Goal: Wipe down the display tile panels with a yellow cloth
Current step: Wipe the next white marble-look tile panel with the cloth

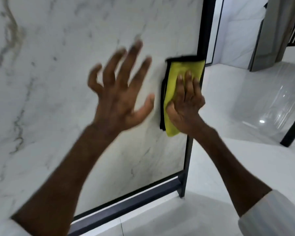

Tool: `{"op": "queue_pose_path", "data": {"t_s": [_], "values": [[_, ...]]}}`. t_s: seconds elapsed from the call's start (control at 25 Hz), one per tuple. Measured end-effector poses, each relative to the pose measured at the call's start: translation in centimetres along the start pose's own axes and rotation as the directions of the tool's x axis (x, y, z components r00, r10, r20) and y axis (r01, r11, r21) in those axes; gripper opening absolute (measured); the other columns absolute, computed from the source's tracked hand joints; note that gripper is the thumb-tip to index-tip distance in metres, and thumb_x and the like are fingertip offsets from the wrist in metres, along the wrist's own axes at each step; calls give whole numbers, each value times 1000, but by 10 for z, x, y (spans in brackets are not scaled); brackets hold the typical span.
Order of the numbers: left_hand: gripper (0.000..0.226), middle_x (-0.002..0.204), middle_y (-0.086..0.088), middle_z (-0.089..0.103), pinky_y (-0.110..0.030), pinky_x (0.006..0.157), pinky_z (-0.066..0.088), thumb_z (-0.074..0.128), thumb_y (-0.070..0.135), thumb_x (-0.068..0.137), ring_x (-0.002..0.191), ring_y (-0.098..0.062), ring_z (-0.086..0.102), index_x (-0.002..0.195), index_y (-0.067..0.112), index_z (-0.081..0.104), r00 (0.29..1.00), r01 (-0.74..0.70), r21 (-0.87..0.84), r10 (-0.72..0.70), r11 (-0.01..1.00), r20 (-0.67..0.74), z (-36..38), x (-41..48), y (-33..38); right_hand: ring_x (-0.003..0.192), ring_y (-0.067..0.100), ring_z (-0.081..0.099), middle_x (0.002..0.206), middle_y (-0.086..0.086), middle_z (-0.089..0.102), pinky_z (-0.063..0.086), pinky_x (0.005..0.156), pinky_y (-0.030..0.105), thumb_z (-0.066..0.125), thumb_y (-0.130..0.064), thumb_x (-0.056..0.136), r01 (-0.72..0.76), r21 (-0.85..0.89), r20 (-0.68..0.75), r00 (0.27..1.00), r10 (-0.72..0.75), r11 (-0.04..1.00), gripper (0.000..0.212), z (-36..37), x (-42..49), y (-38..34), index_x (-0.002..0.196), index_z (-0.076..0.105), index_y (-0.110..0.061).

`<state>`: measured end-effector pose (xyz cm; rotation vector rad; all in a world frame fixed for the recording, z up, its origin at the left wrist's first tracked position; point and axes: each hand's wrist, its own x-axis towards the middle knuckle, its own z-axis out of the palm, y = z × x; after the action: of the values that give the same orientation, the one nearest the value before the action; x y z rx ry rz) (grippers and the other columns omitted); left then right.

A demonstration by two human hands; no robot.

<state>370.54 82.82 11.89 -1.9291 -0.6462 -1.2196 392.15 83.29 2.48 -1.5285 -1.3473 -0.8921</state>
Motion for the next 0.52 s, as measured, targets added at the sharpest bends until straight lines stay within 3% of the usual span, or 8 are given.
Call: {"op": "queue_pose_path", "data": {"t_s": [0.08, 0.16, 0.2, 0.28, 0.4, 0.52], "values": [[69, 168, -13, 30, -48, 117, 14, 45, 52, 102, 154, -28, 24, 162, 19, 36, 999, 8, 84, -4, 996, -37, -15, 72, -36, 156, 40, 21, 171, 16, 22, 25, 114, 60, 43, -35, 79, -38, 114, 87, 996, 29, 993, 88, -37, 73, -13, 163, 28, -15], [68, 170, -12, 25, -59, 120, 16, 36, 52, 106, 157, -33, 22, 164, 18, 30, 1000, -3, 176, 9, 984, -29, -20, 119, -70, 160, 26, -2, 175, -1, 2, 9, 122, 54, 56, -41, 77, -201, 296, 242, 962, 130, 934, 98, -69, 126, -24, 166, 16, -27], [68, 170, -13, 23, -61, 120, 16, 33, 50, 107, 157, -36, 20, 164, 14, 29, 1000, -23, 218, 27, 976, -13, -17, 128, -79, 159, 22, -5, 174, -6, 0, 5, 123, 50, 65, -45, 77, -289, 364, 270, 943, 197, 885, 102, -75, 140, -30, 165, 16, -30], [72, 172, -16, 16, -62, 123, 11, 27, 50, 107, 159, -41, 14, 165, 8, 22, 997, -61, 315, 45, 947, 59, -6, 128, -81, 159, 25, 5, 173, -3, 11, 10, 121, 51, 68, -49, 81, -300, 392, 124, 954, 273, 870, 95, -69, 145, -46, 163, 26, -26], [77, 174, -12, 10, -56, 124, 2, 24, 54, 105, 159, -42, 9, 165, 6, 13, 993, -93, 331, 66, 939, 94, 2, 125, -81, 155, 33, 27, 167, 12, 33, 26, 113, 56, 55, -49, 93, -137, 161, -189, 968, 167, 977, 76, -36, 108, -53, 159, 34, -17], [78, 173, -13, 16, -53, 124, 7, 28, 54, 105, 158, -42, 15, 165, 5, 18, 996, -94, 330, 90, 939, 26, 2, 127, -83, 153, 33, 31, 165, 13, 36, 31, 106, 59, 52, -46, 95, -126, 94, -223, 964, 145, 988, 71, -22, 96, -44, 156, 32, -18]]}}
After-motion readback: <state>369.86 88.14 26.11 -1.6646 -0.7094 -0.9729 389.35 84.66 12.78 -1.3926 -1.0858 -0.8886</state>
